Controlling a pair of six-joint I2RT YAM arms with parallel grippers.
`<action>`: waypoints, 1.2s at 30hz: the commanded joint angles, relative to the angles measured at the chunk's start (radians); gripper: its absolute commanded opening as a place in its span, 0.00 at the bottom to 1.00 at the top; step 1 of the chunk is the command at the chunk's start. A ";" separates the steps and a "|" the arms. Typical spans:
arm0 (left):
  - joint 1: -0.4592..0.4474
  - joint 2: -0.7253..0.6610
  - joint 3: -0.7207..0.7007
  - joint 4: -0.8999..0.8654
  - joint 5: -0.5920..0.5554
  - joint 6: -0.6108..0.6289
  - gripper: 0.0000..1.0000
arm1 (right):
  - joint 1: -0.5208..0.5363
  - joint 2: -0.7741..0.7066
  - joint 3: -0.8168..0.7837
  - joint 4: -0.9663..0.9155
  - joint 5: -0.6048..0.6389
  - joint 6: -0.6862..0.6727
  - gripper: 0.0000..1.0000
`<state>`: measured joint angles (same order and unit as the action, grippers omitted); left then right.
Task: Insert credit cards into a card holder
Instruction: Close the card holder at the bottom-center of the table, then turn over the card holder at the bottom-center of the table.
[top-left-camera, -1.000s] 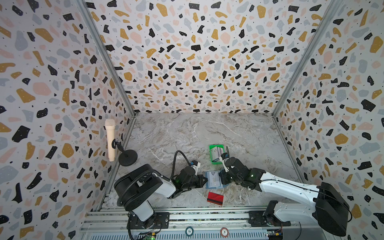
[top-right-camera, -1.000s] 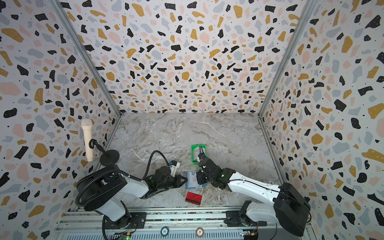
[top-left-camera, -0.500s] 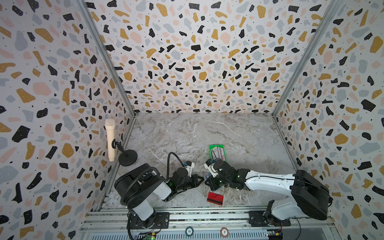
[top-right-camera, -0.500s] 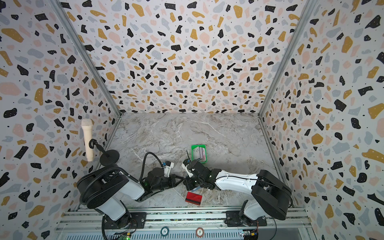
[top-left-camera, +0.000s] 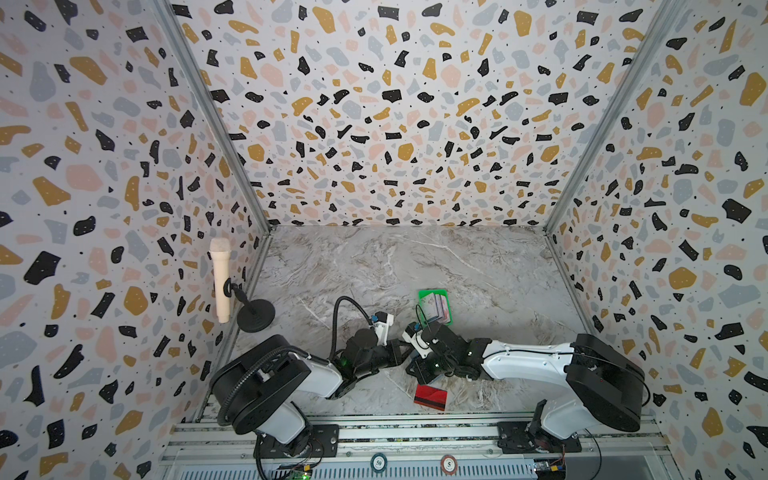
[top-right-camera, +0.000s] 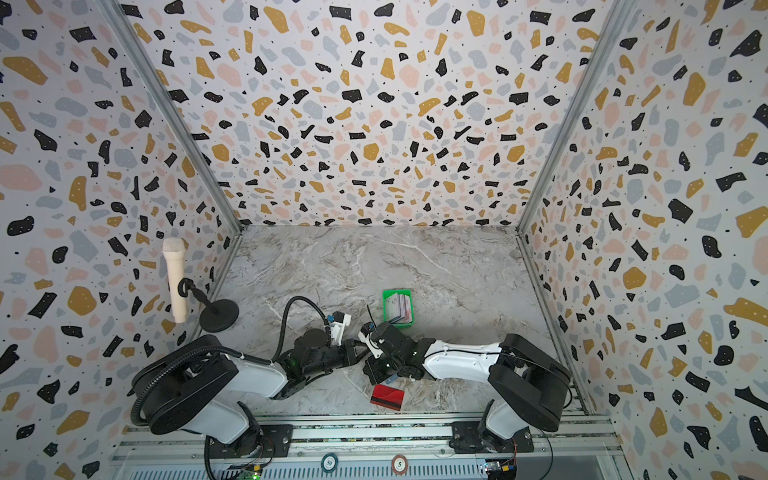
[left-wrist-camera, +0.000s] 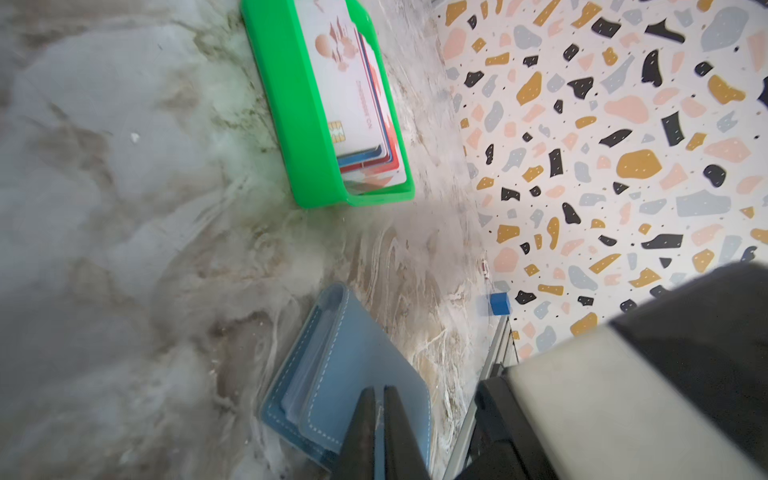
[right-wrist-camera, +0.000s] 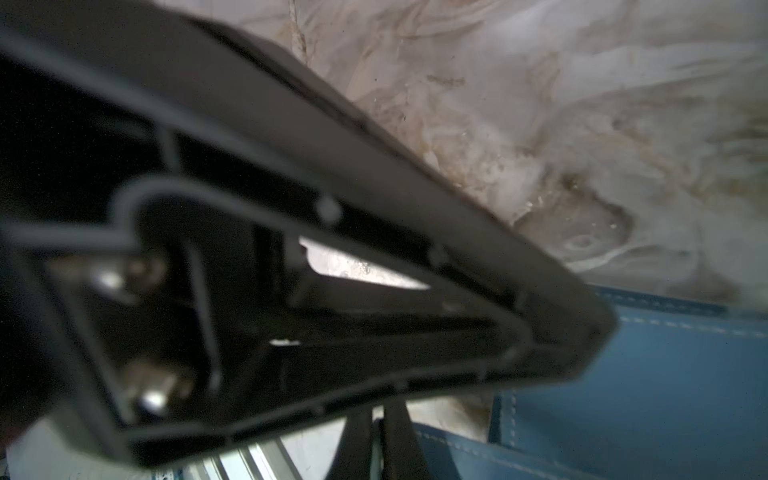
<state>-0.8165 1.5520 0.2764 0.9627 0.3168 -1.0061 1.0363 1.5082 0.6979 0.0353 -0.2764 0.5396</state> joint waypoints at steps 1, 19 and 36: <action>-0.043 0.057 0.033 0.032 0.019 0.018 0.09 | 0.010 -0.016 0.040 -0.009 0.005 -0.026 0.07; -0.050 0.092 0.029 -0.056 0.028 0.038 0.00 | -0.326 -0.252 -0.138 -0.067 -0.090 -0.048 0.62; -0.050 0.179 0.062 -0.186 0.019 0.082 0.00 | -0.396 -0.170 -0.308 0.177 -0.364 0.006 0.58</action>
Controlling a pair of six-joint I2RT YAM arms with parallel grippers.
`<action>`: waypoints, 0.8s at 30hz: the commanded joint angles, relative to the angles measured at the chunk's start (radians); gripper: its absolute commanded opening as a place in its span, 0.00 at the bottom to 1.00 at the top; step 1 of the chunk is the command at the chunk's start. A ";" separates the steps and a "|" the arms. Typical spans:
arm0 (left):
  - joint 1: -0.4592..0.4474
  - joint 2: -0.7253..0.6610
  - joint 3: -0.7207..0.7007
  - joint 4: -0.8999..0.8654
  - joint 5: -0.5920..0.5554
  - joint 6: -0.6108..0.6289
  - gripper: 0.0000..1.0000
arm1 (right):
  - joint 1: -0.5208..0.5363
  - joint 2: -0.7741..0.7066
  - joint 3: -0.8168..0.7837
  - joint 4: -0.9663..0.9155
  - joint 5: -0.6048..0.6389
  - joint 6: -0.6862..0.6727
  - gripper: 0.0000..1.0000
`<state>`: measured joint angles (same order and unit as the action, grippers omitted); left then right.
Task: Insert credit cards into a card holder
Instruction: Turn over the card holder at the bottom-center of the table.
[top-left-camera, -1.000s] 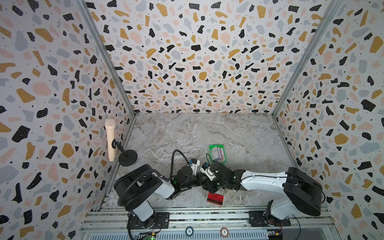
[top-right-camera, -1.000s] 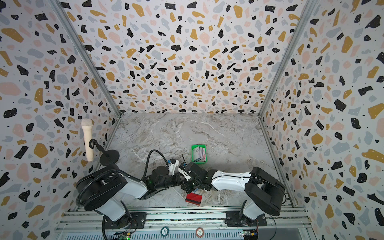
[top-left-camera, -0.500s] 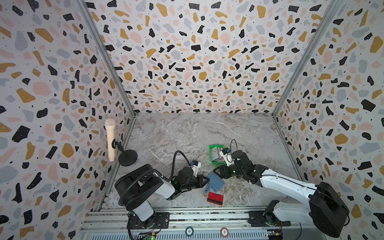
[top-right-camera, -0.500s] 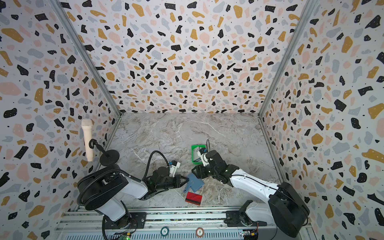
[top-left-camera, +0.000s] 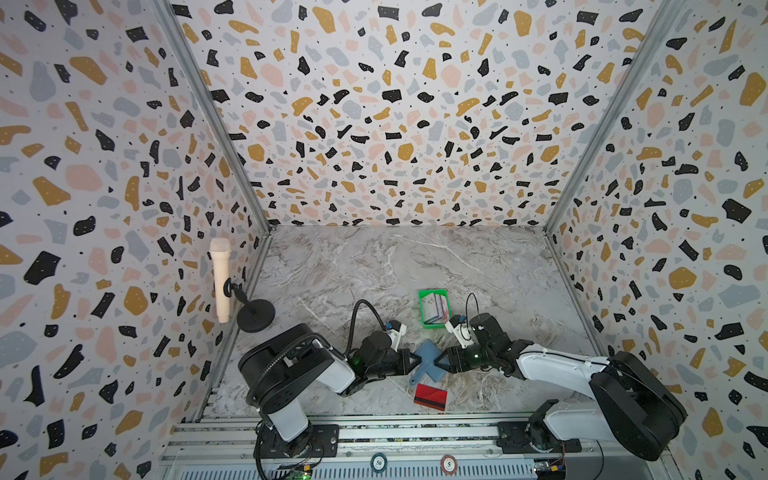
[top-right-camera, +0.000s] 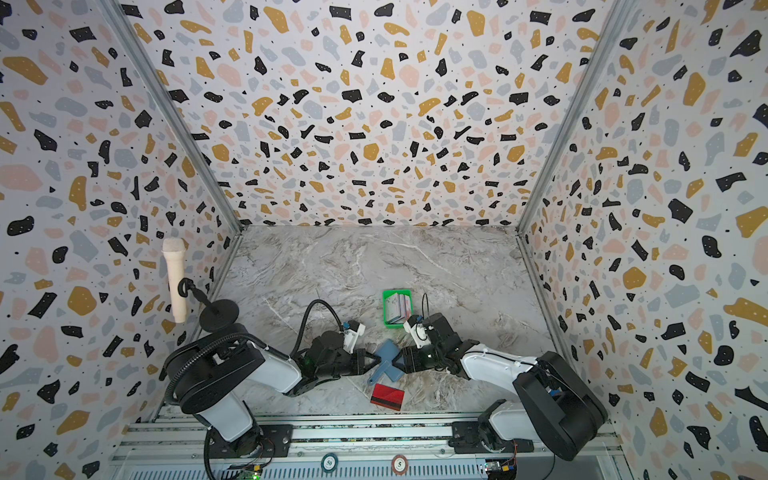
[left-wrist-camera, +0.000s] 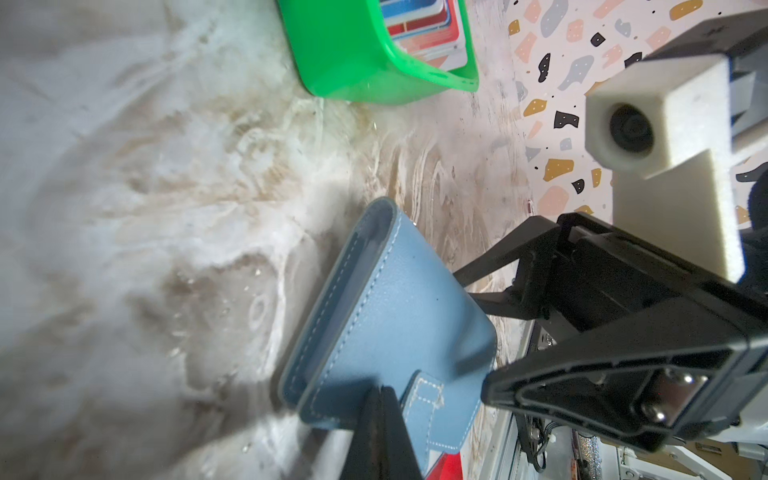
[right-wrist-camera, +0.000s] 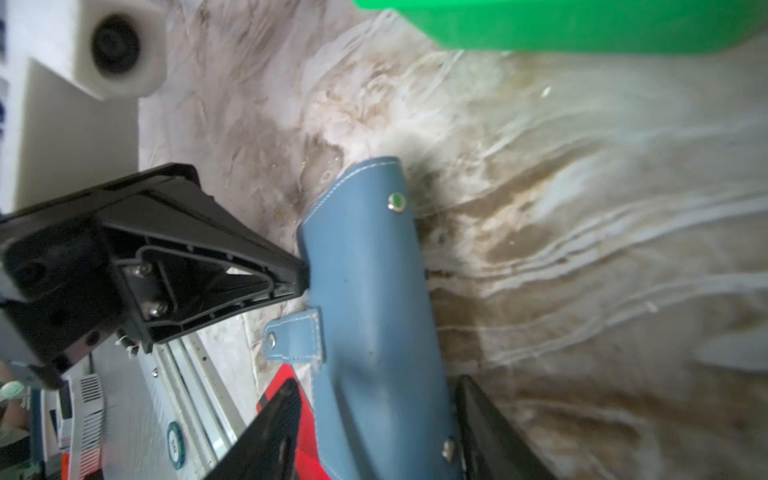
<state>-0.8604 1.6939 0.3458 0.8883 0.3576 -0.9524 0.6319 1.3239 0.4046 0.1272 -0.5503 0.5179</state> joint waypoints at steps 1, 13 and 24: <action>-0.006 0.040 -0.006 -0.116 -0.024 0.030 0.00 | 0.013 0.017 -0.015 0.099 -0.098 0.032 0.57; 0.079 -0.169 -0.090 -0.105 -0.059 0.009 0.00 | 0.157 -0.206 0.149 -0.258 0.423 0.003 0.00; 0.210 -0.715 -0.167 -0.461 -0.255 0.049 0.00 | 0.554 0.134 0.494 -0.772 1.262 0.190 0.00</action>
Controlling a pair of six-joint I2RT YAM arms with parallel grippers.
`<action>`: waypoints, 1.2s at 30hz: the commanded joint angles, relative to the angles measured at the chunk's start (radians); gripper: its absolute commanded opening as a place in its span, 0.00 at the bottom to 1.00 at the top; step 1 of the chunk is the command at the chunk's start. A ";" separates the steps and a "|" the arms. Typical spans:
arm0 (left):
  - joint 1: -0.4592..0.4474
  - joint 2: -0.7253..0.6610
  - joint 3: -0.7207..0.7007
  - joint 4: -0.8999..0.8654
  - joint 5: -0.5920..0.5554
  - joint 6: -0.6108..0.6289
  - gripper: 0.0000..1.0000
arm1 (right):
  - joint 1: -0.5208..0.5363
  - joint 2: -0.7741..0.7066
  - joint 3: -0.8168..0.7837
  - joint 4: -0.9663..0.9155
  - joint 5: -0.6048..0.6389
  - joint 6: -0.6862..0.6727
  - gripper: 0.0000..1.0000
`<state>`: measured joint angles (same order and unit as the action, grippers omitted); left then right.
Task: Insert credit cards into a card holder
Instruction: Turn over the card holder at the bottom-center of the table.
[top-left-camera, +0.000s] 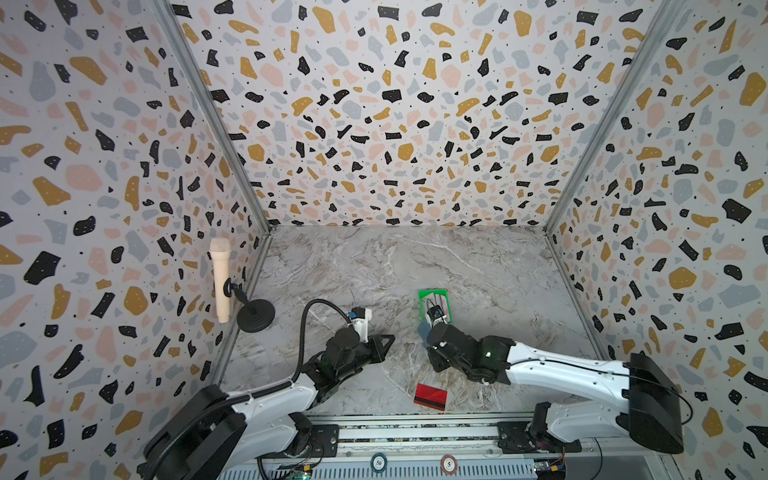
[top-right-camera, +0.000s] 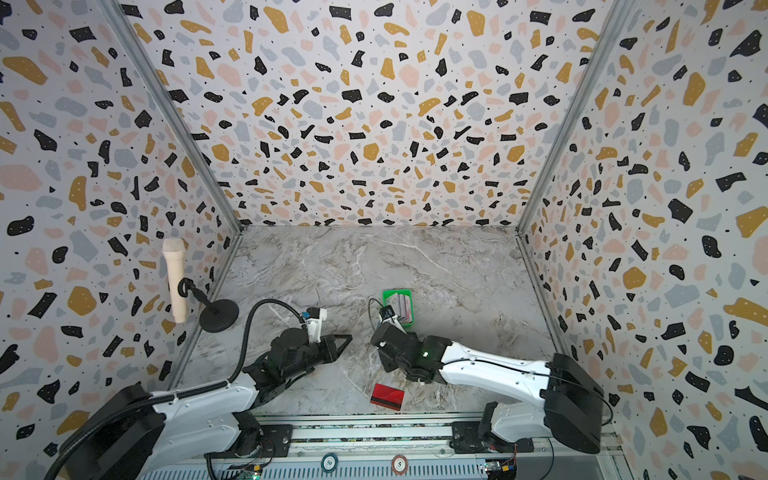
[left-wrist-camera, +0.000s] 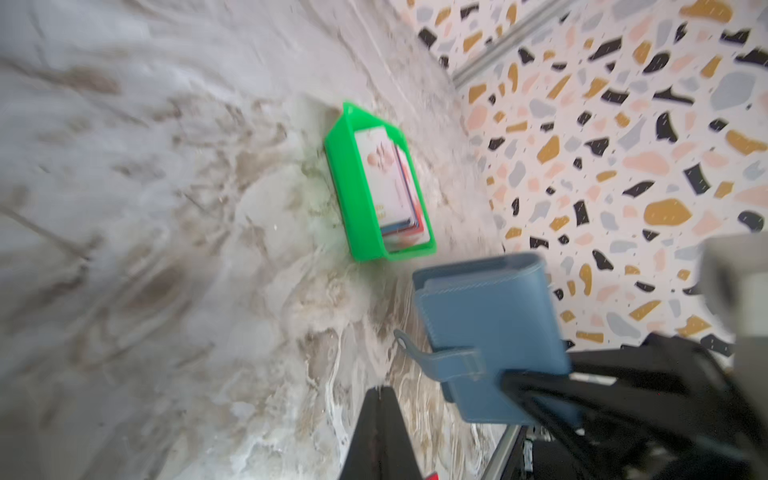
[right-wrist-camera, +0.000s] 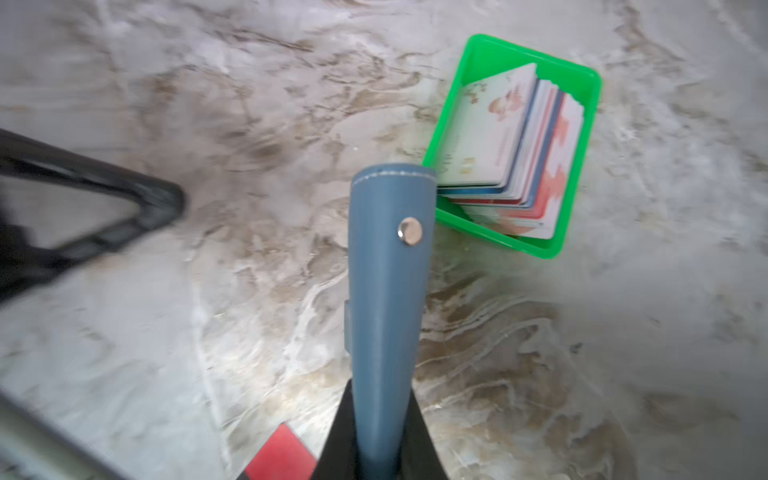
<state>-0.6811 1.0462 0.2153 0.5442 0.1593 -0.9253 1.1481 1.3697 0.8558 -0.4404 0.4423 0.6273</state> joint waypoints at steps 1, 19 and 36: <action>0.039 -0.091 -0.049 -0.127 -0.056 0.021 0.00 | 0.051 0.123 0.059 -0.201 0.270 0.085 0.00; 0.069 -0.003 -0.091 0.026 0.120 0.007 0.04 | 0.087 0.308 0.082 0.280 -0.277 -0.146 0.54; -0.123 0.392 0.108 0.126 0.076 0.034 0.00 | -0.227 -0.017 -0.081 0.277 -0.492 -0.163 0.51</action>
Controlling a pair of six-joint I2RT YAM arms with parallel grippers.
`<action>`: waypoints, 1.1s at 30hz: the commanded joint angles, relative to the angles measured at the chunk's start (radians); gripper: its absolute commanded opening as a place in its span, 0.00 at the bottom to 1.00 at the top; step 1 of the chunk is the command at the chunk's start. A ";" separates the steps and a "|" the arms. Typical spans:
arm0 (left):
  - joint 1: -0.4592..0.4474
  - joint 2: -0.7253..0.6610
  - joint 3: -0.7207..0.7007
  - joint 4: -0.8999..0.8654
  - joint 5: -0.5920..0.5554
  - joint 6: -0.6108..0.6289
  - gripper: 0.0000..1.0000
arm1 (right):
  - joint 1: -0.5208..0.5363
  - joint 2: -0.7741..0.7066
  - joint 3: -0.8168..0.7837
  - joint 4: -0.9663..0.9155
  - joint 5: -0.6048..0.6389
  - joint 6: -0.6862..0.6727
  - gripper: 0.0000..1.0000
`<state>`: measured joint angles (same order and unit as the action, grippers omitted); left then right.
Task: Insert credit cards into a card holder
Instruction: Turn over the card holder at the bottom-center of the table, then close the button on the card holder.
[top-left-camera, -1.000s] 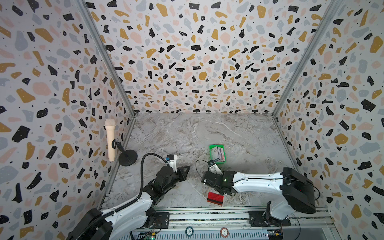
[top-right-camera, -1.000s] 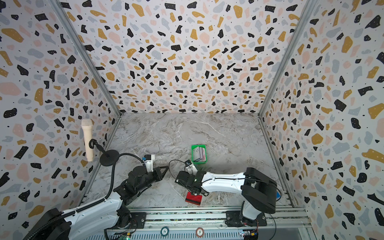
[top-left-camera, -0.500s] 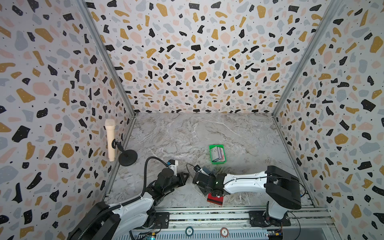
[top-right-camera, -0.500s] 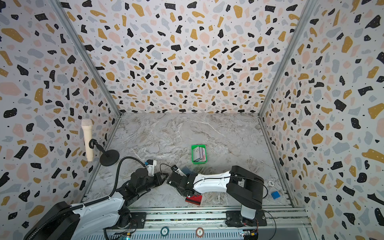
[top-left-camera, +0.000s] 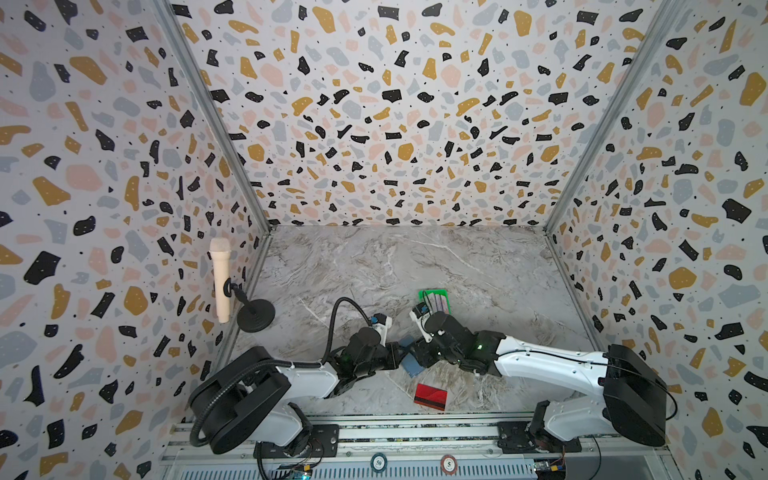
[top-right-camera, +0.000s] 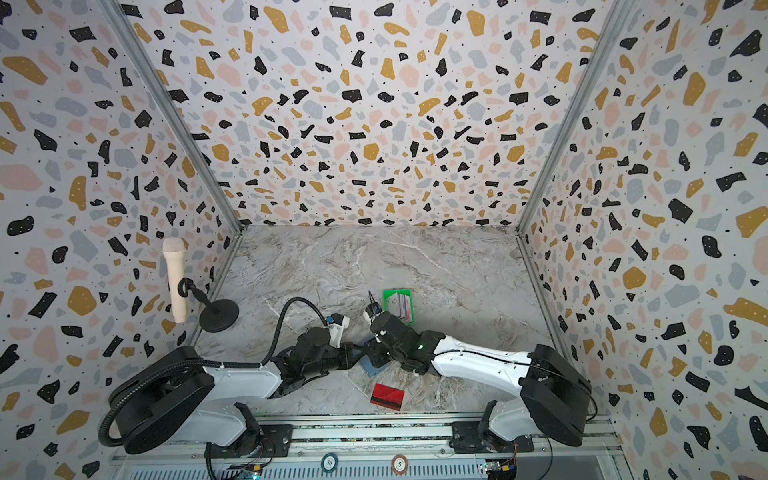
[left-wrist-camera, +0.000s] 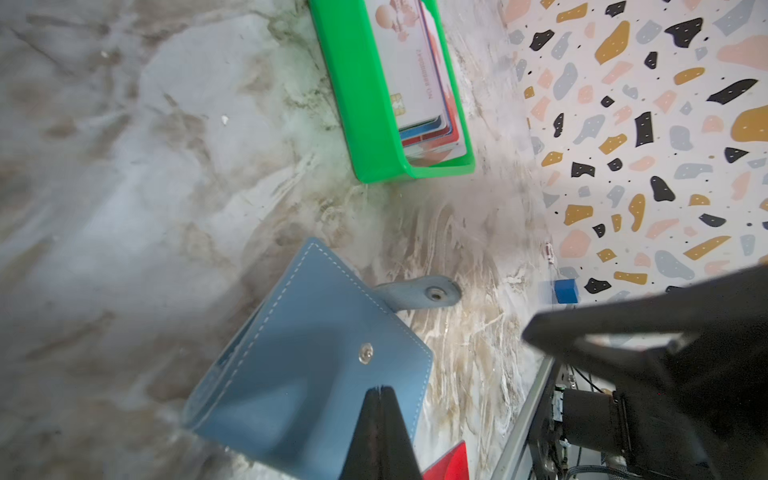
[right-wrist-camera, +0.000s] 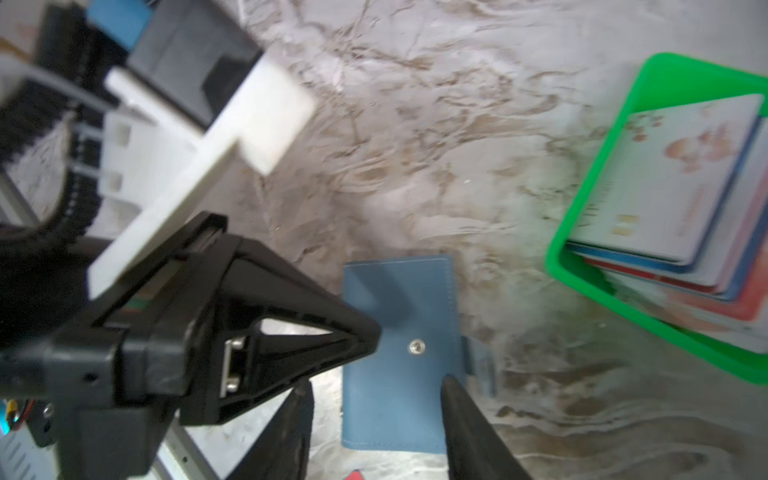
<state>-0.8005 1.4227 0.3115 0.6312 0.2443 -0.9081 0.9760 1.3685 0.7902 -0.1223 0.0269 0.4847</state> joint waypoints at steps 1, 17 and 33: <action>-0.003 0.020 0.014 0.039 -0.011 0.017 0.00 | -0.079 -0.007 -0.011 -0.042 -0.095 -0.032 0.50; -0.006 0.013 0.011 0.036 -0.002 0.007 0.00 | -0.158 0.098 0.037 -0.036 -0.166 -0.082 0.34; -0.006 0.018 0.005 0.019 -0.020 0.017 0.00 | -0.157 0.117 0.050 -0.040 -0.168 -0.089 0.08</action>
<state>-0.8024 1.4368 0.3115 0.6304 0.2413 -0.9081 0.8219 1.5013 0.8097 -0.1474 -0.1425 0.4034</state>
